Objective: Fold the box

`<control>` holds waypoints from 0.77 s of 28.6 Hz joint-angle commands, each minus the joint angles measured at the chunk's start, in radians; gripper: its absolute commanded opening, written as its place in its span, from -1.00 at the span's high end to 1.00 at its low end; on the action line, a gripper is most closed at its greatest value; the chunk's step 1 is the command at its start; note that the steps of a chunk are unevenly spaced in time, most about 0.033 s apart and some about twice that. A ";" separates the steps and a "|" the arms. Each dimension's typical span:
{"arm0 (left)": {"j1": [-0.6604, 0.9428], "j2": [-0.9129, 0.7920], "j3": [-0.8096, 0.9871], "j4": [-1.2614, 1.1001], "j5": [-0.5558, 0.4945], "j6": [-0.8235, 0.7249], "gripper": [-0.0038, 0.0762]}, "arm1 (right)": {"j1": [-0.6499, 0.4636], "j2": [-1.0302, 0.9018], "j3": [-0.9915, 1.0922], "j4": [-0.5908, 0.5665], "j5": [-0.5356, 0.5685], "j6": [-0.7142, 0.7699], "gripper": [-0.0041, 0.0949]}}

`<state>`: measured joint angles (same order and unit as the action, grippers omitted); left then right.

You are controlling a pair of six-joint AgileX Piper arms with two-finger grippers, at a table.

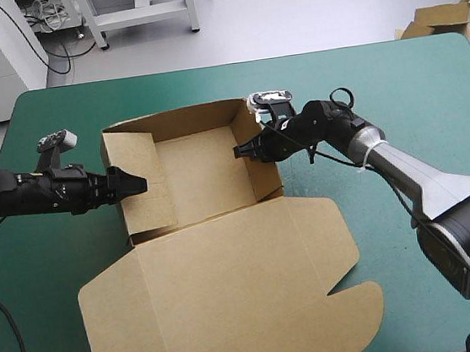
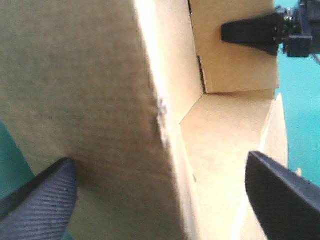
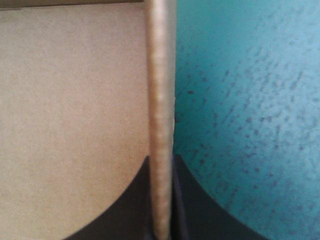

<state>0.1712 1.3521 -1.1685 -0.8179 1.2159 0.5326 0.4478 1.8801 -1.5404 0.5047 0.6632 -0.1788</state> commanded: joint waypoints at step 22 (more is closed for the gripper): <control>-0.451 0.029 -0.023 0.681 -0.173 -0.861 0.92 | 0.067 -0.062 -0.028 0.071 0.056 0.024 0.96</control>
<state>-0.2180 1.3761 -1.1660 -0.0822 1.1213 -0.2698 0.4947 1.8821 -1.5320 0.4417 0.6902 -0.1675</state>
